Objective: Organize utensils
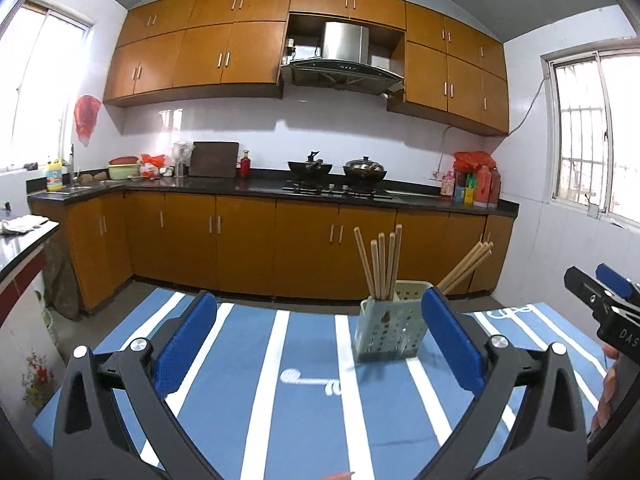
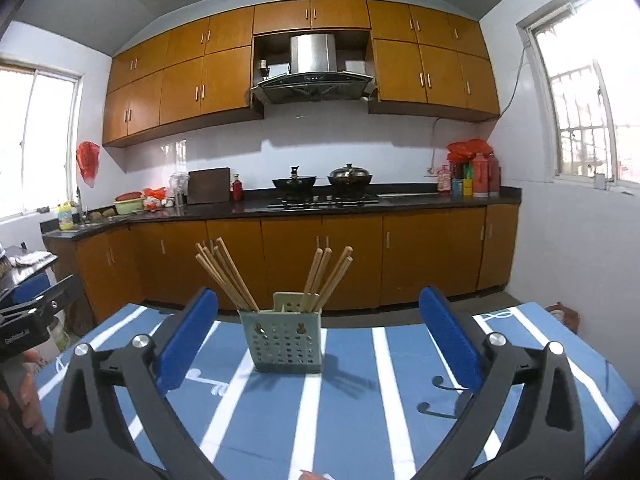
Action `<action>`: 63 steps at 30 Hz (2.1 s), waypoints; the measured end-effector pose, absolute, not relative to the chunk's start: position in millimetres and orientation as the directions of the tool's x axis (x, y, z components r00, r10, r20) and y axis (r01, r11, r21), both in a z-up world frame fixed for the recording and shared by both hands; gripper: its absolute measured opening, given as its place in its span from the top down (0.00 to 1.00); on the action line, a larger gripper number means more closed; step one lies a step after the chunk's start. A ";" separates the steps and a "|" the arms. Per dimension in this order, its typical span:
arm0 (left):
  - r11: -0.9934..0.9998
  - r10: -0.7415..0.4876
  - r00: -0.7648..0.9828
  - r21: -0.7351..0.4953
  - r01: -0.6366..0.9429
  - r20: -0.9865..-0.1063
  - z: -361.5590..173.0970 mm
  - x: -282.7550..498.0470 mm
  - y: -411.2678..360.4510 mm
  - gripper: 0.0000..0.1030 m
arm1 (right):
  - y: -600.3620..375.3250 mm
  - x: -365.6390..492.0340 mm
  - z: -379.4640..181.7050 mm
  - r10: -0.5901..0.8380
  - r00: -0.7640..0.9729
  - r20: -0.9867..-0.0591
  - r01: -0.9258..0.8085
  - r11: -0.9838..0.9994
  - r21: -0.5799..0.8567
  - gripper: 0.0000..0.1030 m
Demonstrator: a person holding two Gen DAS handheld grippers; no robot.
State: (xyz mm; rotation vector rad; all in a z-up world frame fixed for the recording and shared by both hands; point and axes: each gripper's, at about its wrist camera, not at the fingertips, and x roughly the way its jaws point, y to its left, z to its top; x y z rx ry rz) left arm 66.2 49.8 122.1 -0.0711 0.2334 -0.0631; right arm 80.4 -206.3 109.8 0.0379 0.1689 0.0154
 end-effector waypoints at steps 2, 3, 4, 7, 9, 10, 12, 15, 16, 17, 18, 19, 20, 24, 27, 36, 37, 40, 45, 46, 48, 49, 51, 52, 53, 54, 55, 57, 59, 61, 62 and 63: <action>0.996 -0.059 0.971 -0.074 0.042 -0.233 115.0 55.9 49.7 0.02 | -203.7 70.2 105.2 0.005 0.986 -0.166 -0.001 1.000 0.025 0.04; 0.996 -0.056 0.970 -0.074 0.040 -0.236 111.7 52.1 50.1 0.02 | -202.7 65.2 102.1 -0.001 0.986 -0.166 0.004 1.000 0.018 0.04; 0.996 -0.054 0.970 -0.075 0.037 -0.239 107.7 47.9 50.7 0.02 | -201.4 59.7 97.6 -0.007 0.986 -0.168 0.008 1.000 0.009 0.04; 0.996 -0.052 0.965 -0.076 0.034 -0.256 96.7 38.0 49.6 0.02 | -198.1 42.2 80.7 -0.024 0.985 -0.170 0.021 1.000 -0.020 0.04; 0.997 -0.048 0.965 -0.070 0.031 -0.259 88.5 31.4 48.1 0.02 | -196.6 34.9 70.8 -0.030 0.984 -0.177 0.026 0.999 -0.024 0.04; 0.998 -0.044 0.965 -0.064 0.029 -0.258 83.9 27.5 47.5 0.02 | -196.4 30.5 64.4 -0.026 0.982 -0.186 0.023 1.000 -0.017 0.04; 0.998 -0.042 0.964 -0.052 0.029 -0.263 76.6 22.3 45.1 0.02 | -197.7 26.6 55.0 -0.016 0.977 -0.210 0.016 1.000 -0.002 0.04; 0.998 -0.043 0.962 -0.047 0.031 -0.271 65.7 15.7 43.5 0.02 | -199.3 21.8 40.6 -0.015 0.969 -0.248 0.018 1.000 0.010 0.04; 0.998 -0.043 0.961 -0.047 0.032 -0.272 62.9 13.3 43.4 0.02 | -199.8 19.6 34.7 -0.012 0.965 -0.262 0.016 1.000 0.016 0.04; 0.998 -0.044 0.960 -0.047 0.032 -0.276 59.6 11.7 43.4 0.02 | -200.4 19.2 31.3 -0.010 0.963 -0.269 0.016 1.000 0.020 0.04; 0.998 -0.045 0.959 -0.047 0.033 -0.281 55.7 9.9 42.8 0.02 | -200.6 17.4 26.1 -0.010 0.960 -0.279 0.017 1.000 0.024 0.04; 0.998 -0.046 0.956 -0.047 0.034 -0.288 52.2 8.6 42.2 0.02 | -200.4 16.2 21.7 -0.011 0.958 -0.286 0.019 0.999 0.026 0.04; 0.998 -0.048 0.954 -0.048 0.035 -0.295 49.1 7.8 41.8 0.02 | -200.1 14.8 17.6 -0.010 0.956 -0.293 0.019 0.999 0.028 0.04; 0.998 -0.049 0.950 -0.042 0.038 -0.309 35.2 0.5 40.0 0.02 | -199.5 10.9 2.5 -0.009 0.948 -0.318 0.019 0.999 0.029 0.04; 0.999 -0.048 0.945 -0.037 0.038 -0.324 24.7 -1.7 39.2 0.02 | -199.0 8.4 -9.4 -0.009 0.941 -0.337 0.016 1.000 0.020 0.04; 0.999 -0.051 0.937 -0.029 0.044 -0.346 3.9 -8.4 33.1 0.02 | -201.3 7.2 -29.2 -0.015 0.930 -0.368 0.028 0.999 0.031 0.04; 0.999 -0.050 0.937 -0.026 0.044 -0.347 3.5 -8.1 32.1 0.02 | -202.0 7.2 -29.5 -0.017 0.930 -0.367 0.031 0.999 0.033 0.04; 0.999 -0.051 0.935 -0.024 0.045 -0.351 1.9 -7.7 30.7 0.02 | -202.6 7.8 -31.6 -0.019 0.928 -0.373 0.036 0.999 0.038 0.04; 0.999 -0.047 0.930 -0.018 0.044 -0.364 -1.9 -7.7 28.2 0.02 | -203.7 8.8 -35.0 -0.020 0.922 -0.387 0.040 0.998 0.044 0.04; 0.999 -0.047 0.929 -0.017 0.044 -0.366 -2.5 -7.5 27.9 0.02 | -203.3 9.0 -35.5 -0.020 0.920 -0.391 0.040 0.998 0.044 0.04; 0.999 -0.048 0.927 -0.016 0.045 -0.372 -3.5 -6.6 27.7 0.02 | -203.1 9.2 -36.4 -0.018 0.918 -0.396 0.039 0.998 0.045 0.04; 0.999 -0.047 0.926 -0.014 0.045 -0.375 -3.9 -6.3 27.5 0.02 | -204.0 10.0 -36.0 -0.017 0.917 -0.398 0.039 0.998 0.046 0.04; 0.999 -0.046 0.924 -0.013 0.045 -0.379 -5.2 -5.5 27.1 0.02 | -204.0 10.8 -37.1 -0.017 0.915 -0.404 0.040 0.998 0.047 0.04; 0.999 -0.046 0.923 -0.012 0.045 -0.382 -5.8 -5.1 27.0 0.02 | -203.8 11.1 -37.7 -0.018 0.914 -0.406 0.041 0.998 0.048 0.04; 0.999 -0.046 0.922 -0.012 0.045 -0.384 -6.2 -4.6 26.9 0.02 | -204.1 11.4 -38.3 -0.018 0.913 -0.409 0.042 0.998 0.049 0.04; 0.999 -0.047 0.922 -0.012 0.046 -0.385 -6.7 -4.9 26.9 0.02 | -204.3 11.6 -38.6 -0.018 0.912 -0.410 0.043 0.998 0.050 0.04; 0.999 -0.048 0.922 -0.012 0.047 -0.384 -6.5 -4.9 26.8 0.02 | -204.7 11.7 -38.8 -0.019 0.911 -0.411 0.044 0.998 0.052 0.04; 0.999 -0.049 0.923 -0.012 0.048 -0.381 -5.5 -5.0 26.4 0.02 | -205.0 11.3 -38.6 -0.021 0.912 -0.410 0.047 0.997 0.054 0.04; 0.999 -0.047 0.924 -0.010 0.047 -0.379 -5.1 -5.0 26.0 0.02 | -205.7 11.5 -39.2 -0.022 0.912 -0.409 0.048 0.997 0.054 0.04; 0.999 -0.044 0.924 -0.006 0.045 -0.380 -5.3 -5.2 25.1 0.02 | -206.3 11.9 -39.3 -0.026 0.912 -0.409 0.052 0.997 0.052 0.04; 0.999 -0.044 0.924 -0.005 0.045 -0.380 -5.5 -5.0 24.6 0.02 | -206.3 12.0 -39.4 -0.028 0.912 -0.410 0.053 0.997 0.051 0.04; 0.999 -0.043 0.924 -0.004 0.045 -0.381 -6.3 -5.2 24.4 0.02 | -206.3 12.3 -39.7 -0.028 0.912 -0.410 0.054 0.997 0.051 0.04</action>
